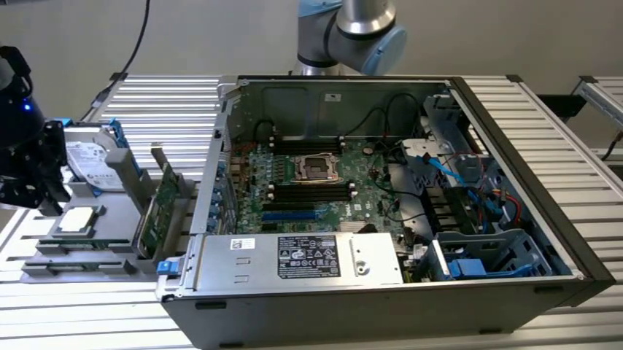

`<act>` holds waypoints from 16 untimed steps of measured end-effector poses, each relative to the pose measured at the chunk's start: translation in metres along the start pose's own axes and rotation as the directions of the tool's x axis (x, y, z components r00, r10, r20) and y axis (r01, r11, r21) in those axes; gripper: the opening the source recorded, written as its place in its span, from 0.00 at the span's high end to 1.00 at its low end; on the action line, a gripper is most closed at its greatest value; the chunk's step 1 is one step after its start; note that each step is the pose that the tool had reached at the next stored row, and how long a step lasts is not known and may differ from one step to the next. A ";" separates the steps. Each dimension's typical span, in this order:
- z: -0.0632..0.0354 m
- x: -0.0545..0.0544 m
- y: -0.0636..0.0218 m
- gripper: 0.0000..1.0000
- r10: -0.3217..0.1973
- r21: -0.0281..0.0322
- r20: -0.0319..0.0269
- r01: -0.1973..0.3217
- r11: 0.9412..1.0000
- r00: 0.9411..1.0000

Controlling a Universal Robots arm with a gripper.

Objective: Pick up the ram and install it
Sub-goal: 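Pick up the ram and move it above insertion slot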

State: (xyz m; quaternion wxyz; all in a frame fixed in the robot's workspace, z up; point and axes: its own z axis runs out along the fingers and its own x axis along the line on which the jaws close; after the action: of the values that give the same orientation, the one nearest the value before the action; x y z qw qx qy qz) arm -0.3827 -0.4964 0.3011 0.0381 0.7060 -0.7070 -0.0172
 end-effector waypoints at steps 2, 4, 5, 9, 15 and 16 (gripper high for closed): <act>0.0038 0.007 0.0003 0.70 0.000 0.000 0.000 0.000 1.000 1.000; 0.0078 0.013 0.0005 0.70 0.000 0.000 0.000 0.000 1.000 1.000; 0.0096 0.016 0.0005 0.70 0.000 0.000 0.000 0.000 1.000 1.000; 0.0169 0.019 0.0000 0.70 -0.002 0.000 0.000 0.002 1.000 1.000; 0.0279 0.021 -0.0009 0.70 -0.005 0.000 0.000 0.005 1.000 1.000; 0.0296 0.021 -0.0010 0.70 -0.005 0.000 0.000 0.005 1.000 1.000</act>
State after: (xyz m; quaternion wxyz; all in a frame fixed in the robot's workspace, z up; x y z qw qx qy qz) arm -0.3840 -0.5180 0.2721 0.0380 0.7079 -0.7050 -0.0173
